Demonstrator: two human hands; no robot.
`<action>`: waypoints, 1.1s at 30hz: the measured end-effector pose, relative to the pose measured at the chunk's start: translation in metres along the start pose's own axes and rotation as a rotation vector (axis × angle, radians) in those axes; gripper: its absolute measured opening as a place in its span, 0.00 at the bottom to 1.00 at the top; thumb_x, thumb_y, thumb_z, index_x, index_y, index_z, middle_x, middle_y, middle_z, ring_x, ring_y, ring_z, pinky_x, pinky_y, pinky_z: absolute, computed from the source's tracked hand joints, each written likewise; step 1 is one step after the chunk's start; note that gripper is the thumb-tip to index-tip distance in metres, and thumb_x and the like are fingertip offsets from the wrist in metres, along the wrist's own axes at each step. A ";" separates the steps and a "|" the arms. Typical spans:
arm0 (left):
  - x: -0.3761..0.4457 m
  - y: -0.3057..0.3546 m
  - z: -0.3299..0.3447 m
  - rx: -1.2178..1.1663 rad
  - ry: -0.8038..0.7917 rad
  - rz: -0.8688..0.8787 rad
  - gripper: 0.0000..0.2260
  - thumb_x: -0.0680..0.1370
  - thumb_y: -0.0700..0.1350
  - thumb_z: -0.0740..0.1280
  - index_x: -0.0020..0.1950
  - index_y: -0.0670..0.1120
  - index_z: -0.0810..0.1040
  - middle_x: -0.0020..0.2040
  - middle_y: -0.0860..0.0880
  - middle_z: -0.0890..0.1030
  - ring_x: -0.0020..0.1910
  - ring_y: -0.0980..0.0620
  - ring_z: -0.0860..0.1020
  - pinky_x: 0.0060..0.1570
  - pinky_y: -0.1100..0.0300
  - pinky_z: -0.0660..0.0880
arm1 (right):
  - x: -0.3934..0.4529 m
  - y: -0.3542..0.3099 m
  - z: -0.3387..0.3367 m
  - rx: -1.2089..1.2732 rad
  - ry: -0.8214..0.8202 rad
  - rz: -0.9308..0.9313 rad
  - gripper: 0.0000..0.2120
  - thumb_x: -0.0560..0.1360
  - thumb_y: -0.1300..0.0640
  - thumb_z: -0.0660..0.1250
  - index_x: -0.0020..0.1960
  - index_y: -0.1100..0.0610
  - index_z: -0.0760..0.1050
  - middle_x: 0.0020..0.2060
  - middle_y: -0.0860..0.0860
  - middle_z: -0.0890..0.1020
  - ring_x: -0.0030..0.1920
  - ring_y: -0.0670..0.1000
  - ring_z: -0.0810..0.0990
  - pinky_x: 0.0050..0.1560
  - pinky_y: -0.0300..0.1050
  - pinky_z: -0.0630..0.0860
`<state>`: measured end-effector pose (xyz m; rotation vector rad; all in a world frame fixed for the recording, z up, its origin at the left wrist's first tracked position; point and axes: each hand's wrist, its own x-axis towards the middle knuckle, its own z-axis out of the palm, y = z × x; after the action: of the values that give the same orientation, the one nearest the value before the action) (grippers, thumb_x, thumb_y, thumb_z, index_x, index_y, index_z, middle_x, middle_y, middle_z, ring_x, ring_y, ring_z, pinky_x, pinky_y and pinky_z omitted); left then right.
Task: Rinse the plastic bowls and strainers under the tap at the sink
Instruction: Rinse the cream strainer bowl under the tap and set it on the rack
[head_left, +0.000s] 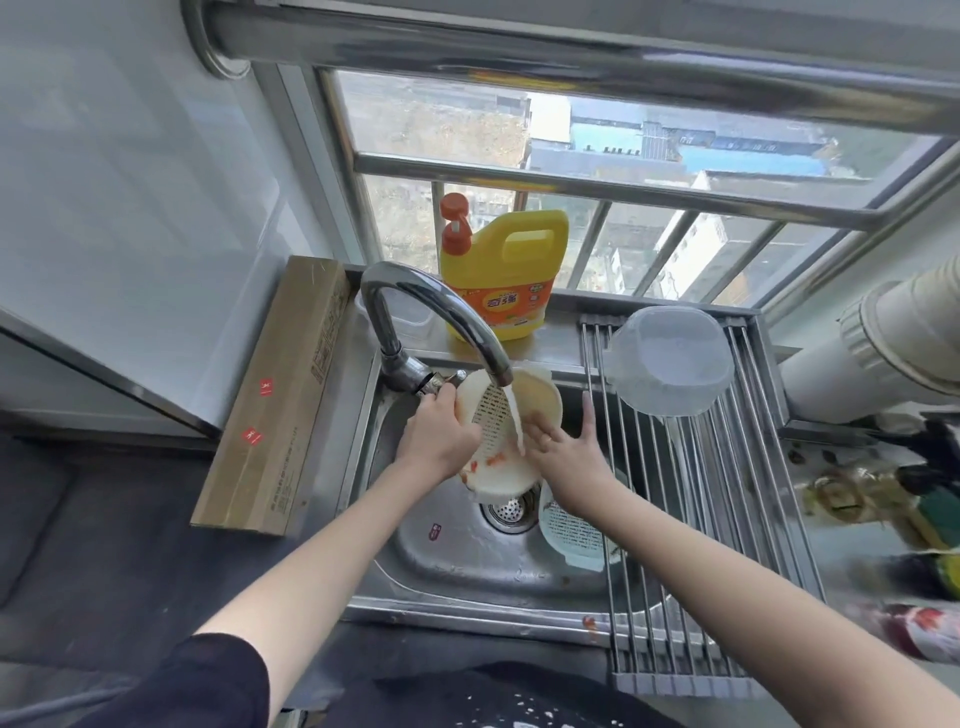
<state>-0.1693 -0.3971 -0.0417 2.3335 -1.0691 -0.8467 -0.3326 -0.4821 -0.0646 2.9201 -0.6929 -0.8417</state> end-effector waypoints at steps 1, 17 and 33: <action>0.000 0.000 0.001 0.006 0.003 0.010 0.04 0.73 0.44 0.60 0.45 0.47 0.65 0.49 0.44 0.72 0.48 0.39 0.73 0.51 0.48 0.72 | 0.001 0.000 0.002 -0.033 0.018 0.043 0.36 0.77 0.58 0.61 0.78 0.52 0.46 0.78 0.52 0.49 0.77 0.51 0.40 0.63 0.78 0.32; 0.013 -0.010 0.016 -0.381 -0.100 -0.182 0.14 0.69 0.31 0.61 0.53 0.43 0.68 0.54 0.40 0.75 0.54 0.43 0.75 0.37 0.53 0.79 | 0.002 -0.043 0.013 0.427 0.035 0.120 0.34 0.74 0.57 0.61 0.77 0.59 0.53 0.73 0.61 0.62 0.74 0.59 0.58 0.75 0.53 0.50; -0.004 -0.004 0.026 -0.902 -0.301 -0.342 0.22 0.72 0.28 0.66 0.57 0.46 0.61 0.51 0.46 0.75 0.43 0.48 0.78 0.36 0.46 0.80 | 0.000 -0.048 0.004 0.651 0.010 -0.024 0.28 0.73 0.55 0.63 0.72 0.54 0.62 0.68 0.54 0.71 0.67 0.57 0.69 0.68 0.51 0.61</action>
<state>-0.1864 -0.3950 -0.0616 1.6393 -0.2455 -1.4629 -0.3147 -0.4383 -0.0754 3.4896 -1.1142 -0.7020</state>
